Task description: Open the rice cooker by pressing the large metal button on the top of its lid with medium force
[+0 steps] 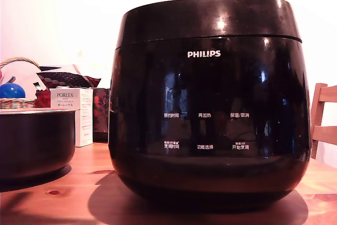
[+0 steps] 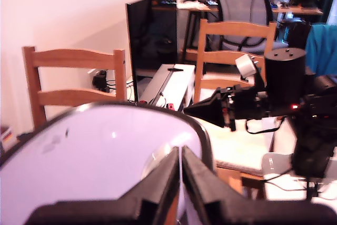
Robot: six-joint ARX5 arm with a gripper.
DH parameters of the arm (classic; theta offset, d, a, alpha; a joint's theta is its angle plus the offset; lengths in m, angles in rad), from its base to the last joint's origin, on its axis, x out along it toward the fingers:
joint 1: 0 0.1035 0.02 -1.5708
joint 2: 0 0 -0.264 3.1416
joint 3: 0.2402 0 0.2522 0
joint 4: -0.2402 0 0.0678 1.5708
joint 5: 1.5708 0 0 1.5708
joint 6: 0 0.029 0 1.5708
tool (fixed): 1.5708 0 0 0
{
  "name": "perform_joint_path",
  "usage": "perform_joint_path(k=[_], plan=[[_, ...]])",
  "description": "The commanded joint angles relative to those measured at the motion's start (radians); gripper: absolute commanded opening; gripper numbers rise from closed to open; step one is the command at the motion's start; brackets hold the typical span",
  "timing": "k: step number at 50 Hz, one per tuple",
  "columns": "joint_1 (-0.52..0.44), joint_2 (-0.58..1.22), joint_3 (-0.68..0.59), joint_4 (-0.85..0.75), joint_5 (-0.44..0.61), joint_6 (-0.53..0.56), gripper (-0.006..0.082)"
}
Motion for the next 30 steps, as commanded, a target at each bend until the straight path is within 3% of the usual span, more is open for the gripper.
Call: perform_joint_path(k=[1, 30], plan=[[-0.018, 0.053, 0.020, 0.007, -0.010, 0.021, -0.0020], [-0.134, 0.272, 0.114, 0.006, -0.129, 0.105, -0.0020]])
